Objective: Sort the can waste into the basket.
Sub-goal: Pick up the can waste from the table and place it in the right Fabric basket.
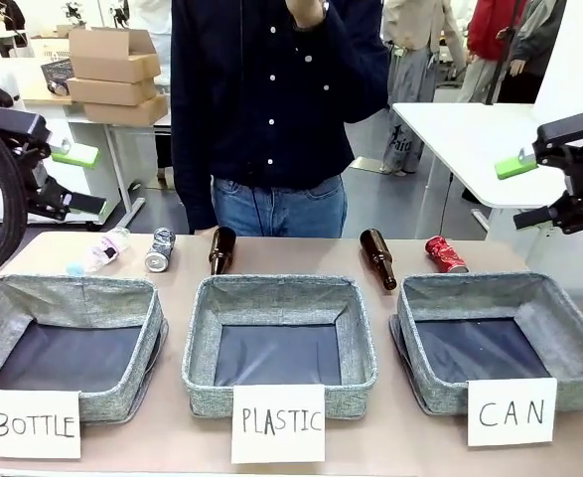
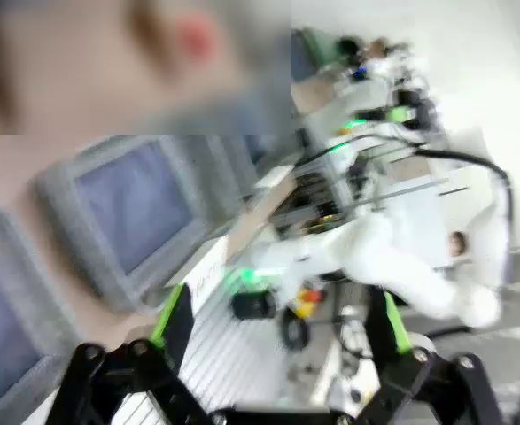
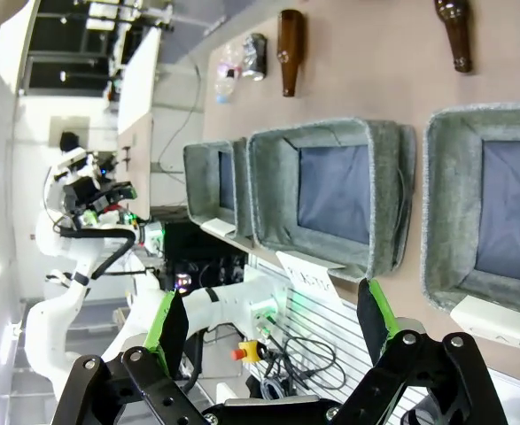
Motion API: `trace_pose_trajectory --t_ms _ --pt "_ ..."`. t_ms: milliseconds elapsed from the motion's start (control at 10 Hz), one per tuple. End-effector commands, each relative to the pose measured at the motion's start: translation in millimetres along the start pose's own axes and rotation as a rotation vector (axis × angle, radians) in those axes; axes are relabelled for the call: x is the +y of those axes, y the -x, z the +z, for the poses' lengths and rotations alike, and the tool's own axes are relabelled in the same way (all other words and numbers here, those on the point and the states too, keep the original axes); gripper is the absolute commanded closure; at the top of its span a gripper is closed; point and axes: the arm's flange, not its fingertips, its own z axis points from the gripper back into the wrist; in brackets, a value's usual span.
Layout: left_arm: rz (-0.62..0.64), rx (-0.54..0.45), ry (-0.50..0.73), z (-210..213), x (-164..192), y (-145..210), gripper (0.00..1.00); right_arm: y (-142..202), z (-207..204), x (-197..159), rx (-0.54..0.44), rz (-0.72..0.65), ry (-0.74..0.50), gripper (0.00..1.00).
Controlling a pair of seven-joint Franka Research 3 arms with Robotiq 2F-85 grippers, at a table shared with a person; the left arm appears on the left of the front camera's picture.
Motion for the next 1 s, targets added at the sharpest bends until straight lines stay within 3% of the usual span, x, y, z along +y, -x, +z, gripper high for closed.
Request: trace_pose_trajectory --t_ms 0,100,200,300,400,500,700,800,900 --pt "0.029 0.270 -0.404 36 -35 -16 0.00 1 0 0 0.000 0.006 -0.017 0.00" --pt "0.082 0.451 -0.529 48 -37 -23 0.00 1 0 0 0.000 0.006 -0.017 0.00" --pt "0.110 0.518 -0.582 46 -34 -26 0.00 1 0 0 0.000 0.006 -0.017 0.00" --pt "0.058 0.445 -0.598 43 -34 -34 0.00 1 0 0 0.000 0.006 -0.017 0.00" --pt "-0.022 0.225 -0.445 46 -62 -48 0.00 1 0 0 0.000 0.006 -0.017 0.00" --pt "0.077 0.345 -0.556 50 -35 -22 0.00 1 0 0 0.000 0.006 -0.017 0.00" --pt "0.077 0.345 -0.556 50 -35 -22 0.00 1 0 0 0.000 0.006 -0.017 0.00" --pt "0.044 0.346 -0.546 49 -44 -32 0.00 1 0 0 0.000 0.006 -0.017 0.00" --pt "0.044 0.328 -0.600 27 -23 -63 0.00 1 0 0 0.000 0.006 -0.017 0.00"
